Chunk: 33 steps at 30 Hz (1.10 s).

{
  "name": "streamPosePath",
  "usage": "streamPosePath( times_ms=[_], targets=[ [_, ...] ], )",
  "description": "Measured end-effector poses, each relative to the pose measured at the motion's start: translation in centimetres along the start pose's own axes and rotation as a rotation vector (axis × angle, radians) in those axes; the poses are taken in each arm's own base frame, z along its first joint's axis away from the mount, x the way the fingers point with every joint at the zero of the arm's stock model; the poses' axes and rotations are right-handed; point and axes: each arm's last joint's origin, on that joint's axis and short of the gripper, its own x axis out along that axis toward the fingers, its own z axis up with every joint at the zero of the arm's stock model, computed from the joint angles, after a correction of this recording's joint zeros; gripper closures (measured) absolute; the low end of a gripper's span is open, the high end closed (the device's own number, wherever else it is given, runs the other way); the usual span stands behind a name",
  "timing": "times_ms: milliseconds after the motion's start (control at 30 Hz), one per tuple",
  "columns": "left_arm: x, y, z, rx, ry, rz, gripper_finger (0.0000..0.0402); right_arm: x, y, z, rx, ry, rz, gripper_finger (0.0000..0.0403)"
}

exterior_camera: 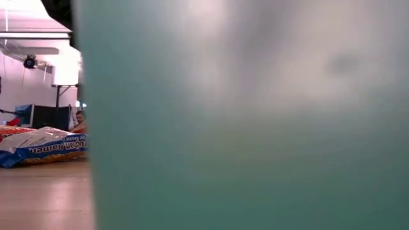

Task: Sort Maruchan noodles
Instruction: Adjust the orange noodle pack in the yellow bin

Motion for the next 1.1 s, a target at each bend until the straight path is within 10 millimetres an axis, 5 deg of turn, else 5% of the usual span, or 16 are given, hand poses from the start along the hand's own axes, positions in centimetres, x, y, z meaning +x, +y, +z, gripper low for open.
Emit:
streamPosePath(
  times_ms=[167,333,567,1100],
  targets=[
    [0.6,-0.8,0.0,0.134,-0.049,-0.031,0.0203,-3.7,-0.5,1.4,0.08,-0.026,-0.075,0.025],
    [2.2,-0.9,-0.7,0.206,-0.069,-0.032,0.0203,-5.6,-3.4,0.9,0.259,0.002,-0.147,0.0238],
    [3.4,-1.1,-0.6,0.232,-0.046,-0.029,0.0203,-5.9,-6.4,-0.9,0.417,0.071,-0.19,0.021],
    [5.2,-1.7,-0.3,0.228,0.066,-0.017,0.0203,-4.0,-7.3,-1.2,0.424,0.105,-0.165,0.0195]
  ],
)
